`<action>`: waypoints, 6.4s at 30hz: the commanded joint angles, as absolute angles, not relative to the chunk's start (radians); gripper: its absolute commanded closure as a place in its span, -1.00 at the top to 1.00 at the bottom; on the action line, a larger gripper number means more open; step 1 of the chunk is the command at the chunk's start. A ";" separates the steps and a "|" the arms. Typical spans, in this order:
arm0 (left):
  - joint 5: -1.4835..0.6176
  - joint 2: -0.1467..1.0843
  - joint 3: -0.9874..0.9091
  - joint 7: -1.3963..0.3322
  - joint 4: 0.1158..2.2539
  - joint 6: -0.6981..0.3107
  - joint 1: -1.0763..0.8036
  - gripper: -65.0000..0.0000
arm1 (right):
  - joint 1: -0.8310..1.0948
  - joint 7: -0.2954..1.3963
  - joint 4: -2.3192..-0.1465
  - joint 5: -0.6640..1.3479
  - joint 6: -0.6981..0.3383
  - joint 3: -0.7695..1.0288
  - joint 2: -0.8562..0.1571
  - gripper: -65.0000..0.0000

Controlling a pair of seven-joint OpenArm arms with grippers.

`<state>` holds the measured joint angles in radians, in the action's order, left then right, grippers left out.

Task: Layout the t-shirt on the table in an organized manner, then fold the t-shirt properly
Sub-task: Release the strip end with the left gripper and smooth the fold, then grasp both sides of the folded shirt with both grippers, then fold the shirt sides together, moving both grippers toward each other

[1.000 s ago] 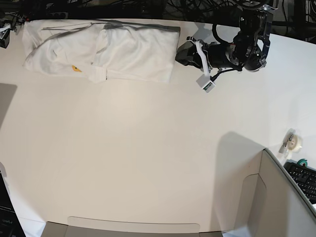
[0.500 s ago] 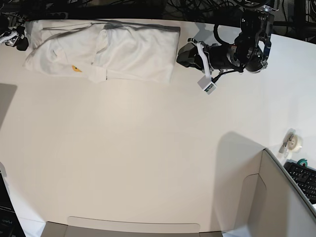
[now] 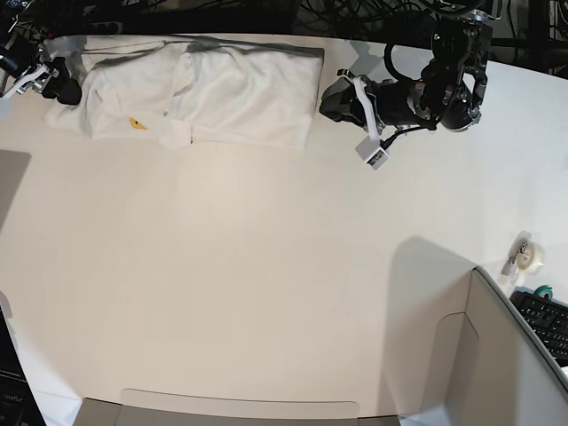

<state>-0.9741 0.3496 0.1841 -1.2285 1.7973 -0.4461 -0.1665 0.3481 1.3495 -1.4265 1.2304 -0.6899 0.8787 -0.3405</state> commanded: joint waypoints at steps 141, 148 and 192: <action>-0.504 0.300 0.283 -1.064 1.646 -0.450 -0.249 -0.99 | 0.047 1.380 -1.831 0.817 -0.698 0.165 0.136 -1.00; -0.504 0.298 0.280 -1.064 1.646 -0.450 -0.242 -0.99 | 0.018 1.379 -1.816 0.730 -0.698 0.065 0.157 -1.00; -0.503 0.308 0.131 -1.064 1.506 -0.450 0.001 -0.99 | -0.102 1.386 -1.687 0.556 -0.698 -0.188 0.156 -0.16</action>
<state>-0.5705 0.2943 0.1360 -1.0168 1.5097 -0.4721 0.0006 -0.0792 1.4002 -1.6669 0.5308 -0.6960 -0.1867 0.1501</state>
